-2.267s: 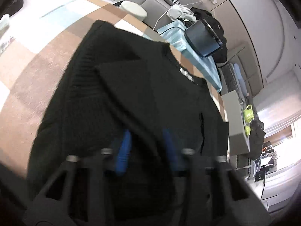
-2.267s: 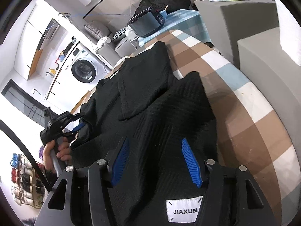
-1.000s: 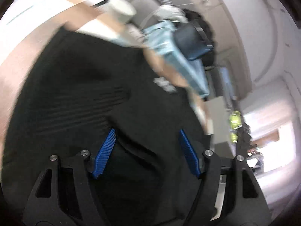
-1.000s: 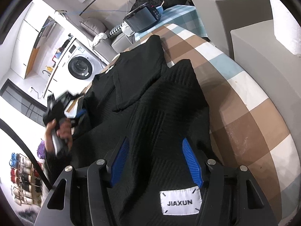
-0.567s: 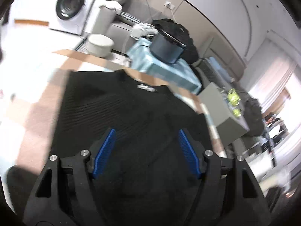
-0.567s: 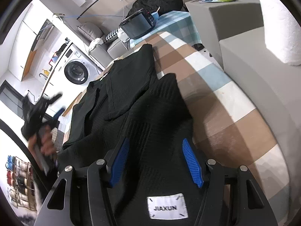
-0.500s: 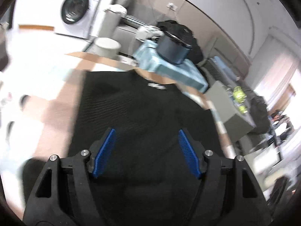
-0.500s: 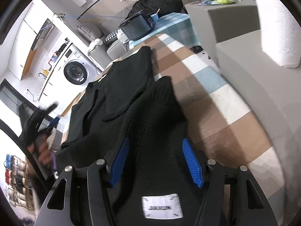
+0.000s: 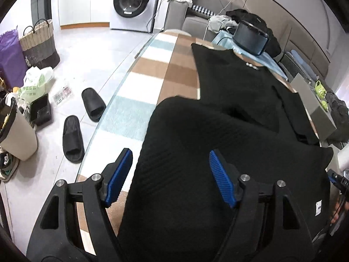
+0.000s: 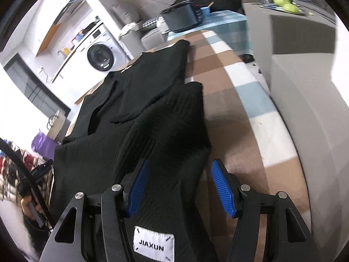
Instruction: Fold small clothes
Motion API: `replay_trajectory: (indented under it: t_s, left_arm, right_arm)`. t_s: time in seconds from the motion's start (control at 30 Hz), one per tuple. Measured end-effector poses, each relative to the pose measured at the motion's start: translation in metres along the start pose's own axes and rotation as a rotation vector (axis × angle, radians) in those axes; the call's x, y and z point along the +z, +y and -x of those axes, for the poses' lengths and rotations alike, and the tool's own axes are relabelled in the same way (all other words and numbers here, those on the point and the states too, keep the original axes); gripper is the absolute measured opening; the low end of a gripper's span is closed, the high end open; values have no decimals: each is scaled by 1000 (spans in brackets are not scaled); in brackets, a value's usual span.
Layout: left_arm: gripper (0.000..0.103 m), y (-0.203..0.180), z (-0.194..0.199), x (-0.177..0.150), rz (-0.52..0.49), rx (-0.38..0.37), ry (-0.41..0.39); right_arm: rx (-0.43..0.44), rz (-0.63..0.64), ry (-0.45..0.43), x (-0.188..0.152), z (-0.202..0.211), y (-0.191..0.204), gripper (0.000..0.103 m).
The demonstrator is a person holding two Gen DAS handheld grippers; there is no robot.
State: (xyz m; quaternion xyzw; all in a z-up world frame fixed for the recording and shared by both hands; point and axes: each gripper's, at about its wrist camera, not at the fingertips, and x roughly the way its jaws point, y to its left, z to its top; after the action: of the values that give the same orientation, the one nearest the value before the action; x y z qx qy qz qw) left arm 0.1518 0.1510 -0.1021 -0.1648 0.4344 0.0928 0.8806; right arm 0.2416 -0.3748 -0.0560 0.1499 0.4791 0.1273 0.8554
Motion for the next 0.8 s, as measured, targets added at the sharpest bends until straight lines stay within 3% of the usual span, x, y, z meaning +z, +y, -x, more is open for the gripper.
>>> replay_trajectory:
  t_s: [0.33, 0.4, 0.47, 0.5, 0.53, 0.57, 0.6, 0.67, 0.8]
  left_arm:
    - [70, -2, -30, 12, 28, -21, 41]
    - [63, -6, -33, 15, 34, -30, 40]
    - [44, -8, -33, 16, 35, -32, 37]
    - [37, -8, -33, 16, 35, -34, 33]
    - [21, -8, -33, 15, 35, -32, 31]
    - [10, -9, -32, 16, 35, -30, 27]
    - [7, -10, -31, 15, 34, -32, 17]
    - [5, -9, -26, 15, 36, -33, -8]
    - [5, -11, -6, 12, 28, -43, -69]
  right_arm:
    - [2, -9, 5, 10, -18, -7, 61]
    - [8, -3, 2, 13, -20, -6, 61]
    - [11, 1, 1, 16, -24, -5, 58]
    - [14, 3, -2, 17, -24, -5, 49]
    - [20, 8, -9, 18, -24, -4, 42]
    - [26, 10, -12, 19, -24, -5, 28]
    - [33, 8, -16, 19, -23, -6, 19]
    - [42, 12, -43, 19, -19, -5, 11]
    - [62, 8, -112, 13, 1, -5, 9]
